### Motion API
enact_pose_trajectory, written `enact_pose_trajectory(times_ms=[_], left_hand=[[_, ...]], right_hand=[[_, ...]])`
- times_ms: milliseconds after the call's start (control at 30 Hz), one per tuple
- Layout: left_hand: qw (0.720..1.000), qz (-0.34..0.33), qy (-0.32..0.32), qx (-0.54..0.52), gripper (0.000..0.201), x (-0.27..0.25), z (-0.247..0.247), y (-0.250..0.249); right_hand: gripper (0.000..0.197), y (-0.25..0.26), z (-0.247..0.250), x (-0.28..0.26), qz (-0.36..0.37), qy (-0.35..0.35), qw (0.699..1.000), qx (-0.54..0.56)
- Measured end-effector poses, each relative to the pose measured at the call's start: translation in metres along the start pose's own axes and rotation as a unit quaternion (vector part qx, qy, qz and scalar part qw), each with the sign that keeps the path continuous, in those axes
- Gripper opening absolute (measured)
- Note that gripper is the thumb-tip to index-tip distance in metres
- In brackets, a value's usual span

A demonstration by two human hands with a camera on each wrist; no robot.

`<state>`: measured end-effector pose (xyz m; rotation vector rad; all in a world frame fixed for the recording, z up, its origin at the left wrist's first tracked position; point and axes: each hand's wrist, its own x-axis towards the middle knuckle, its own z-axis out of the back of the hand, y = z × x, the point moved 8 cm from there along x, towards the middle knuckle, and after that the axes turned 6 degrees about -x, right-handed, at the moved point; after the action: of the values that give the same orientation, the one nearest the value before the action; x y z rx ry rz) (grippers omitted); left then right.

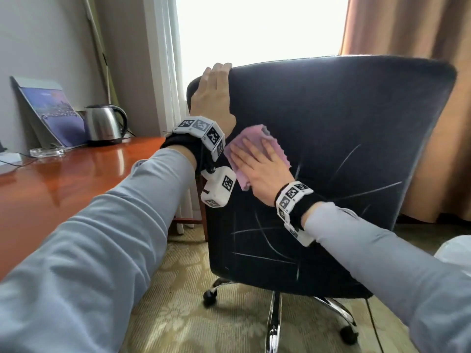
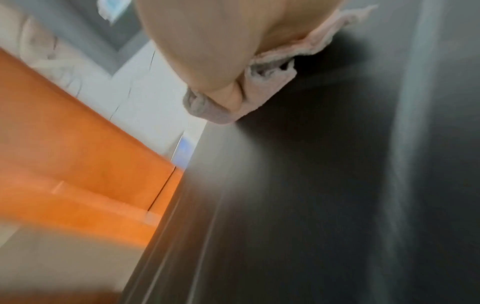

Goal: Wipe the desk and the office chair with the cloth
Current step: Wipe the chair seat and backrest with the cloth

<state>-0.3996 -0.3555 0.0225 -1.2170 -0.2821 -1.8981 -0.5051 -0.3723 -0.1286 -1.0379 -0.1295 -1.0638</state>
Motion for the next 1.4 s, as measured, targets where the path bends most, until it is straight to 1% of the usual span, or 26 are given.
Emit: enact_pose_trajectory(times_ms=[67,133,200,267,333,400,433,500,567,600,667,733,767,800,833,867,900,967,1000,1067,1133,1200,1233,1300,1333,1400], left_hand=[[1.0,-0.004,-0.005,0.011,0.089,-0.002,-0.001,-0.001],[1.0,-0.011,-0.006,0.016,0.09,-0.004,-0.002,-0.001],[1.0,-0.009,-0.007,0.012,0.091,-0.005,0.0,-0.001],[1.0,0.0,-0.006,0.008,0.091,-0.006,0.002,0.0],[1.0,0.003,0.0,0.017,0.091,-0.006,0.004,0.0],[1.0,0.001,0.015,0.023,0.09,-0.005,0.003,-0.002],[1.0,0.0,0.018,0.023,0.09,-0.004,0.001,-0.003],[1.0,0.0,0.005,0.025,0.089,-0.003,0.001,-0.003],[1.0,-0.003,-0.014,0.023,0.089,-0.003,0.0,-0.003],[1.0,-0.004,-0.015,0.022,0.089,-0.005,-0.002,-0.004],[1.0,-0.005,-0.014,0.018,0.091,-0.005,-0.004,-0.005],[1.0,-0.004,-0.014,0.02,0.092,-0.004,-0.004,-0.006],[1.0,-0.003,-0.015,0.021,0.092,-0.005,-0.004,-0.005],[1.0,-0.002,-0.015,0.021,0.092,-0.004,-0.004,-0.005],[1.0,-0.003,-0.013,0.02,0.092,-0.004,-0.004,-0.006],[1.0,-0.004,-0.008,0.016,0.092,-0.004,-0.005,-0.006],[1.0,-0.003,-0.008,0.012,0.092,-0.004,-0.005,-0.006],[1.0,0.004,-0.023,0.008,0.092,-0.004,-0.005,-0.006],[1.0,0.003,-0.03,0.007,0.092,-0.005,-0.005,-0.007],[0.999,-0.002,-0.036,0.005,0.091,-0.007,-0.006,-0.01],[0.999,-0.007,-0.04,-0.001,0.091,-0.006,-0.006,-0.011],[0.999,-0.013,-0.033,-0.009,0.09,-0.005,-0.007,-0.01],[0.999,-0.014,-0.026,-0.011,0.09,-0.005,-0.007,-0.01],[1.0,-0.015,-0.009,-0.015,0.091,-0.004,-0.005,-0.011],[1.0,-0.015,0.002,-0.017,0.091,-0.003,-0.006,-0.011],[1.0,-0.012,0.008,-0.022,0.09,-0.002,-0.004,-0.008]], right_hand=[[0.078,-0.026,0.034,0.021,-0.076,-0.037,0.996,-0.009],[0.082,-0.013,0.027,0.014,-0.106,-0.031,0.994,-0.005],[0.085,0.037,-0.022,-0.023,-0.06,0.029,0.997,0.037],[0.081,0.089,-0.079,-0.079,0.041,0.134,0.988,0.067],[0.078,0.096,-0.095,-0.105,0.098,0.178,0.978,0.043],[0.071,0.068,-0.071,-0.087,0.102,0.124,0.987,0.002],[0.07,0.044,-0.049,-0.07,0.064,0.067,0.996,-0.008],[0.071,-0.011,-0.004,-0.035,-0.056,-0.03,0.998,-0.017],[0.074,-0.039,0.016,-0.02,-0.14,-0.056,0.989,0.0],[0.077,-0.035,0.016,-0.023,-0.157,-0.049,0.986,0.007],[0.083,0.006,-0.019,-0.045,-0.121,0.008,0.993,0.016],[0.082,0.055,-0.063,-0.085,-0.023,0.073,0.997,0.026],[0.079,0.064,-0.075,-0.103,0.022,0.094,0.995,0.023],[0.075,0.058,-0.075,-0.107,0.051,0.086,0.995,0.015],[0.072,0.042,-0.068,-0.101,0.063,0.055,0.997,-0.004],[0.07,0.02,-0.051,-0.09,0.052,0.023,0.998,-0.022],[0.071,-0.01,-0.029,-0.075,0.012,-0.025,0.999,-0.028],[0.074,-0.073,0.014,-0.051,-0.1,-0.085,0.991,-0.025],[0.075,-0.091,0.025,-0.046,-0.141,-0.094,0.986,-0.01],[0.077,-0.084,0.018,-0.057,-0.18,-0.085,0.98,0.031],[0.082,-0.031,-0.026,-0.089,-0.15,-0.048,0.986,0.054],[0.087,0.025,-0.074,-0.132,-0.055,0.013,0.996,0.061],[0.087,0.038,-0.087,-0.148,-0.008,0.041,0.997,0.062],[0.085,0.022,-0.087,-0.148,0.039,0.053,0.995,0.072],[0.082,0.005,-0.077,-0.139,0.035,0.039,0.996,0.077],[0.073,-0.042,-0.043,-0.113,-0.027,-0.01,0.994,0.106]])
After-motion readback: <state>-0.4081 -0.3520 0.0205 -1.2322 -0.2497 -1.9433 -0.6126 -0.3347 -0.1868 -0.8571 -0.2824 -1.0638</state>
